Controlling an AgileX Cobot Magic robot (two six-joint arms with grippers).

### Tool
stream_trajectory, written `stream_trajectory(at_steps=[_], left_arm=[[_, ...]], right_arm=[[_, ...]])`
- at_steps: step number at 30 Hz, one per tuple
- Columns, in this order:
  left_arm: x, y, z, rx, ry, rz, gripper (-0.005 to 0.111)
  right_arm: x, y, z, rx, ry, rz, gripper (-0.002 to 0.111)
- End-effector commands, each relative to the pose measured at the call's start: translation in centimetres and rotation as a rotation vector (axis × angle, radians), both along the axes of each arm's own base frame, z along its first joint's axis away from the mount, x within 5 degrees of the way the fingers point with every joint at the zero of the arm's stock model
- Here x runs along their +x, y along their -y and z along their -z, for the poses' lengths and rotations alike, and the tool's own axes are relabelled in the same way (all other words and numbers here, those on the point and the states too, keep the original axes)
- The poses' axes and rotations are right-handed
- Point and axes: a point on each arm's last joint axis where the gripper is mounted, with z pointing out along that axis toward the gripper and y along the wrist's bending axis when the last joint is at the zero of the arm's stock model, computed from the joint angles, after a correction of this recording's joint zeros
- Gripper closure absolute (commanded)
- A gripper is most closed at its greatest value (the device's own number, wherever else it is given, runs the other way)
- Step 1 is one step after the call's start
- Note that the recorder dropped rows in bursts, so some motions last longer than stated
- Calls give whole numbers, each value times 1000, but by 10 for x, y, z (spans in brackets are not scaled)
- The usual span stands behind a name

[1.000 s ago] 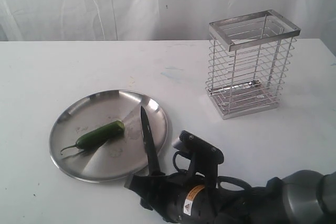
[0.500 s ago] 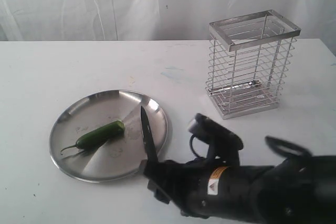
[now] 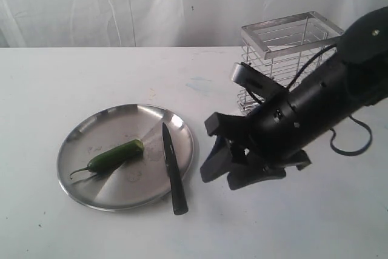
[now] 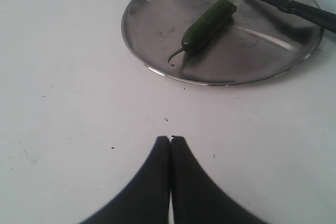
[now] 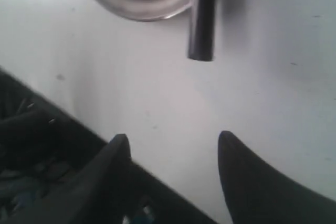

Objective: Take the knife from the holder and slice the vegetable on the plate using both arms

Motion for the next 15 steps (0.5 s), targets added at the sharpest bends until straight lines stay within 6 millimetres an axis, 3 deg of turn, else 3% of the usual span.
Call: stream_trajectory(at_steps=[1,6,15], left_arm=[[-1,0,2,5,-20,9,107],[-1,0,2,5,-20,9,107],[-1,0,2,5,-20,9,107]], right_arm=[[36,-9,12,271,-79,-145,60],[60,-18,49,297,-128,-155,60],[68,-19,97,248,-229,-112,60]])
